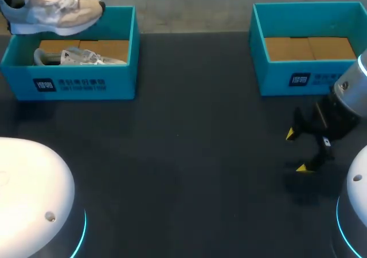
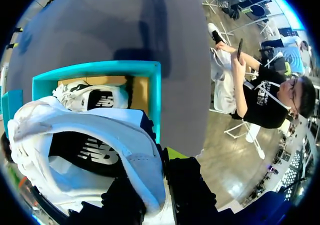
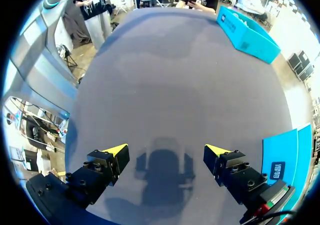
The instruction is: Take the shoe out of the shoebox, open the shoe tongue, remove and reinsert the insole, then place the shoe into the shoebox
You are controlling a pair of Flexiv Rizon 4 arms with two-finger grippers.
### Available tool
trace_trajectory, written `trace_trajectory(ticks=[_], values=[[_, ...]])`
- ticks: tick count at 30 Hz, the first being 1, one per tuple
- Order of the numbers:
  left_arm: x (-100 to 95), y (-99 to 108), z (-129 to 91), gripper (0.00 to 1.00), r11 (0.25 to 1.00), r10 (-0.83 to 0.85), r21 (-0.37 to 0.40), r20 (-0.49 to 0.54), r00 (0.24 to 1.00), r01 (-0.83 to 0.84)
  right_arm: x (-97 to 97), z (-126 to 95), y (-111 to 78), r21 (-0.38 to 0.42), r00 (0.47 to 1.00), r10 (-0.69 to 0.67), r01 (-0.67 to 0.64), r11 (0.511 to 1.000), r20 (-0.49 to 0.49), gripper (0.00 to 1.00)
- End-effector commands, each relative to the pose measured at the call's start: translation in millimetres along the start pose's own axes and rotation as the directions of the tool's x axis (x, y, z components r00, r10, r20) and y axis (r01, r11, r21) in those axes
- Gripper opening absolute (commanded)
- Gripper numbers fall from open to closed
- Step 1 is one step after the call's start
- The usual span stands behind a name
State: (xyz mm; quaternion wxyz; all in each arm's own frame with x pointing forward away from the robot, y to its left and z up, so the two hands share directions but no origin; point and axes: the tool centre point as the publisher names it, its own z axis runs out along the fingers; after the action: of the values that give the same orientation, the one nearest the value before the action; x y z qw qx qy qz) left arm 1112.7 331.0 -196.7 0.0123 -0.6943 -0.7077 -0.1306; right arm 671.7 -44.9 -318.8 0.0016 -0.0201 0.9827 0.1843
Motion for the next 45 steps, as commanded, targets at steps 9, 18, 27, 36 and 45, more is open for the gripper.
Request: trace_trajectory(ticks=[9,18,27,36,45], values=[[-5.0,11.8,3.2,0.00,0.999,0.026,-0.028,-0.022,0.999,-0.027,0.7,0.9,0.4,0.003,1.000,0.001,-0.001,1.000,0.001,1.00],[-5.8,38.3,25.1,0.00,0.999,0.005,-0.039,-0.047,0.999,-0.006,0.7,0.9,0.4,0.003,1.000,0.001,-0.001,1.000,0.001,1.00],[-12.7,52.4,43.0,0.00,0.999,-0.015,-0.037,-0.064,0.998,0.013,0.7,0.9,0.4,0.003,1.000,0.001,-0.001,1.000,0.001,1.00],[-24.0,56.8,60.1,0.00,0.998,-0.062,-0.026,-0.085,0.994,0.060,0.7,0.9,0.4,0.003,1.000,0.001,-0.001,1.000,0.001,1.00],[-26.8,58.7,68.6,0.00,0.997,-0.080,-0.028,-0.090,0.993,0.077,0.7,0.9,0.4,0.003,1.000,0.001,-0.001,1.000,0.001,1.00]])
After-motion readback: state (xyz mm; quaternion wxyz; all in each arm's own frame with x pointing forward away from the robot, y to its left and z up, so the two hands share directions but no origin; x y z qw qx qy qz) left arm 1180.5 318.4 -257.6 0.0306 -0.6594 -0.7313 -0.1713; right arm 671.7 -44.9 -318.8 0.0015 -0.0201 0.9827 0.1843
